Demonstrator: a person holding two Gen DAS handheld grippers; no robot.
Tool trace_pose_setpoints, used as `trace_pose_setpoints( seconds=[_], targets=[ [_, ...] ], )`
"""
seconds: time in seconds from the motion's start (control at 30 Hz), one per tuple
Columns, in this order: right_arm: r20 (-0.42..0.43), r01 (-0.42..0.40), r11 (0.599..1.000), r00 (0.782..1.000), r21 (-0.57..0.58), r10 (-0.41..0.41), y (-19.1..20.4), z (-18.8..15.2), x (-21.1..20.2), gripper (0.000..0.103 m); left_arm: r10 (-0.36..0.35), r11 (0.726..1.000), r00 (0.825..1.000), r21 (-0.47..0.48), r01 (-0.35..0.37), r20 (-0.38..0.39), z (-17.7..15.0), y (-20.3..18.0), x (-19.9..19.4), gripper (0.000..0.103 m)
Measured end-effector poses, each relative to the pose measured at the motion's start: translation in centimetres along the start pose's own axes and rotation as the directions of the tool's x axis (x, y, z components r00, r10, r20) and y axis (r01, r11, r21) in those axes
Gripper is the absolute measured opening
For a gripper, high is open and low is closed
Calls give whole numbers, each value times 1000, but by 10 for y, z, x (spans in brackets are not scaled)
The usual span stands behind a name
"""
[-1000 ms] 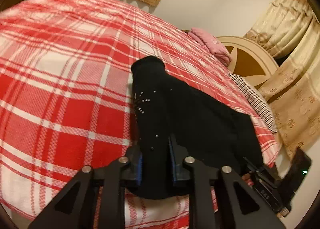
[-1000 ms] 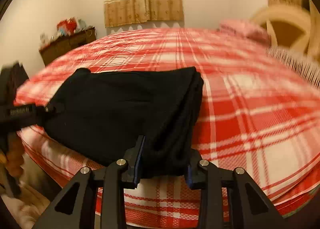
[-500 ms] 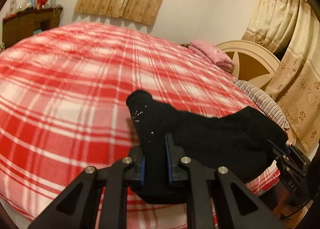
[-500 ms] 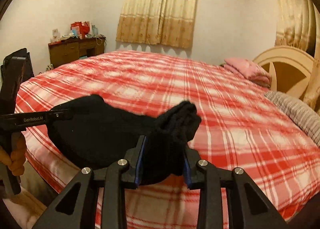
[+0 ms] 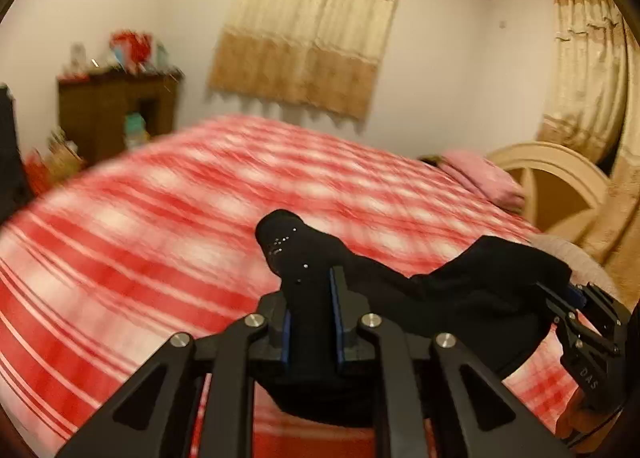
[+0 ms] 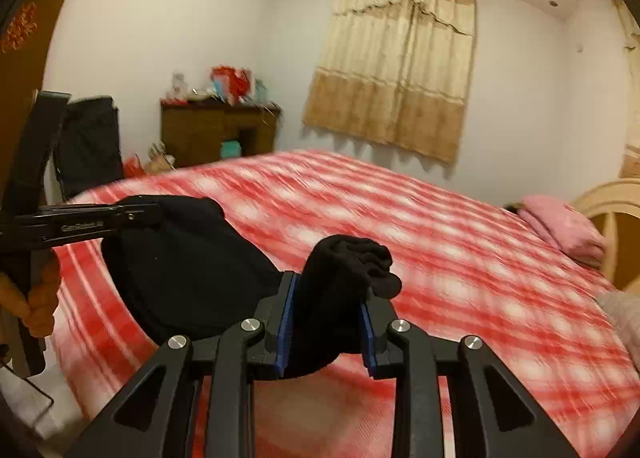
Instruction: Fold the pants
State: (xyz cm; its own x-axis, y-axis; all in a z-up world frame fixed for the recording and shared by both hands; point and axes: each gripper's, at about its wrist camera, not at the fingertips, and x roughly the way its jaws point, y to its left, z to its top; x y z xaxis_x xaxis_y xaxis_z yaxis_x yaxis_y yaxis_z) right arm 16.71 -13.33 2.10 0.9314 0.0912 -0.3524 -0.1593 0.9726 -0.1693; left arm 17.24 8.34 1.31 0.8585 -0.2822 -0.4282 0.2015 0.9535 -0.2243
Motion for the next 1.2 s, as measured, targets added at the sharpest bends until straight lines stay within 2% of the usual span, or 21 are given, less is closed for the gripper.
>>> trace_pose_setpoints(
  seconds=[0.1, 0.2, 0.27, 0.33, 0.37, 0.4, 0.43, 0.47, 0.5, 0.53, 0.6, 0.67, 0.73, 0.8, 0.83, 0.9, 0.93, 0.97, 1.03, 1.13, 1.2],
  targets=[
    [6, -83, 996, 997, 42, 82, 19, 9, 51, 29, 117, 991, 992, 52, -120, 45, 15, 30, 3, 16],
    [-67, -157, 986, 985, 62, 161, 42, -6, 106, 29, 239, 964, 970, 111, -242, 42, 4, 59, 19, 16],
    [-169, -179, 982, 968, 67, 188, 58, -28, 143, 29, 303, 946, 952, 132, -296, -37, -15, 81, 39, 17],
    [-260, -217, 969, 935, 117, 241, 65, -53, 166, 30, 348, 937, 919, 107, -333, -185, -41, 107, 64, 26],
    [-272, -228, 965, 928, 129, 255, 64, -60, 166, 34, 355, 935, 902, 85, -344, -245, -56, 119, 73, 31],
    [-281, -231, 964, 924, 135, 261, 62, -67, 164, 39, 355, 935, 904, 68, -349, -239, -63, 125, 73, 44],
    [-290, -233, 963, 920, 138, 264, 60, -70, 162, 52, 365, 931, 912, 49, -362, -187, -68, 129, 65, 69],
    [-309, -228, 962, 913, 152, 265, 56, -74, 159, 64, 401, 916, 902, 45, -399, -161, -71, 133, 59, 82],
    [-320, -229, 958, 907, 170, 273, 52, -77, 157, 68, 431, 902, 888, 35, -431, -161, -72, 138, 56, 101],
    [-321, -247, 947, 897, 205, 303, 45, -79, 154, 69, 422, 904, 890, 7, -427, -175, -71, 144, 52, 103],
    [-314, -268, 918, 880, 291, 357, 28, -81, 148, 69, 378, 918, 906, -48, -393, -189, -70, 157, 44, 103],
    [-299, -262, 896, 877, 359, 377, 11, -87, 138, 69, 402, 906, 898, -67, -419, -178, -70, 162, 31, 103],
    [-275, -244, 882, 887, 404, 372, -2, -90, 129, 69, 437, 892, 886, -54, -449, -154, -71, 163, 19, 103],
    [-254, -160, 891, 924, 425, 287, -16, -89, 117, 69, 470, 877, 873, -46, -478, -129, -68, 165, 9, 103],
    [-232, -120, 903, 945, 412, 231, -19, -87, 108, 69, 483, 870, 868, -48, -490, -117, -66, 164, 4, 103],
    [-200, -120, 925, 959, 362, 203, -11, -76, 99, 64, 484, 871, 870, -50, -489, -95, -60, 165, -2, 103],
    [-195, -124, 945, 962, 304, 189, 2, -68, 95, 45, 478, 875, 875, -49, -482, -79, -57, 160, -3, 103],
    [-197, -136, 953, 961, 271, 193, 12, -63, 95, 31, 471, 879, 880, -47, -474, -64, -55, 154, -4, 103],
    [-193, -191, 961, 954, 199, 229, 37, -52, 96, 30, 460, 887, 887, -33, -461, -35, -51, 138, 0, 103],
    [-169, -208, 976, 961, 70, 217, 74, -48, 98, 30, 484, 875, 874, 8, -484, -43, -53, 120, 17, 103],
    [-194, -215, 974, 955, 70, 224, 83, -52, 107, 30, 490, 872, 870, 42, -488, -56, -62, 111, 31, 103]
  ],
)
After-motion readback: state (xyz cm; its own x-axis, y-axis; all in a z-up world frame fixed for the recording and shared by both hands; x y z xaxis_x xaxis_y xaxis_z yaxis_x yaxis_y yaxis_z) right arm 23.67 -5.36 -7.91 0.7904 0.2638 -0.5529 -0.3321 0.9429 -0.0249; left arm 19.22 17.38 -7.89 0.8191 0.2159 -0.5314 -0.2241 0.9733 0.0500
